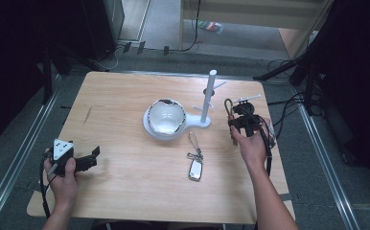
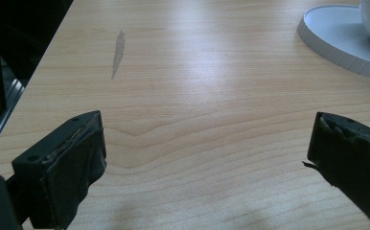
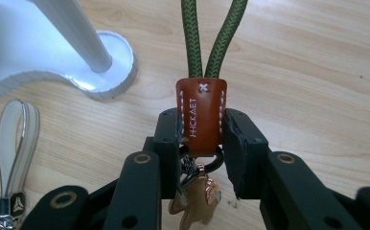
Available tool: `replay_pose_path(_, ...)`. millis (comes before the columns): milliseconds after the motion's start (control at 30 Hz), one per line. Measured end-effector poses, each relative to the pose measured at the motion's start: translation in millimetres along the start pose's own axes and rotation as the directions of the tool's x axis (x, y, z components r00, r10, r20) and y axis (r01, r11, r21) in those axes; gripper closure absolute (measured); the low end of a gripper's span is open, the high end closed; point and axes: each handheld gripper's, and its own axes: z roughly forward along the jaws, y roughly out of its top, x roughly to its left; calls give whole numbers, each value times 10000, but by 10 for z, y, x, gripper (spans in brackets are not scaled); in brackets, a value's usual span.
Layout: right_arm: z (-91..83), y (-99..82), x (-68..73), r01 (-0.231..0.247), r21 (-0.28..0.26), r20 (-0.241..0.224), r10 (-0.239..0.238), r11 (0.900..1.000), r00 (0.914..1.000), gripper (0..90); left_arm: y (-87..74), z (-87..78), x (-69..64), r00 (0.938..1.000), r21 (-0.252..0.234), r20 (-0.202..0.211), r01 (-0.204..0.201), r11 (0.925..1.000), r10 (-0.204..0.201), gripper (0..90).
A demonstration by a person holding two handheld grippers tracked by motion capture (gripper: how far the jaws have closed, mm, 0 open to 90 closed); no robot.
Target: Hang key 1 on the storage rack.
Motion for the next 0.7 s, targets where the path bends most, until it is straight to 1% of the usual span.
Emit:
replay_pose_path(100,-61,7,-25,-217,-358,-20,217,9991,9998,695,0,1,-1,10000,-10,-11,-2,10000,2,0)
replay_pose_path(133,-61,7,-25,-217,-358,-20,217,9991,9998,695,0,1,-1,10000,-10,-11,-2,10000,2,0)
replay_pose_path(267,-118,9,-47,-343,-673,-53,341,9971,9994,696,0,2,-2,10000,-17,-10,-6,10000,6,0)
replay_pose_path(300,-151,9,-49,-312,-879,37,317,9956,9995,696,0,2,-3,10000,-17,-9,-9,10000,9,0)
replay_pose_path(367,-184,10,-48,-314,-1104,64,323,9934,9995,696,0,2,-3,10000,-16,-9,-11,10000,11,0)
replay_pose_path(533,-250,15,-33,-222,-1508,181,252,9883,9995,696,0,2,-4,10000,-10,-12,-19,10000,19,0)
replay_pose_path(700,-307,21,-26,-326,-1920,180,367,9808,9992,697,0,3,-4,10000,-10,-9,-20,10000,20,0)
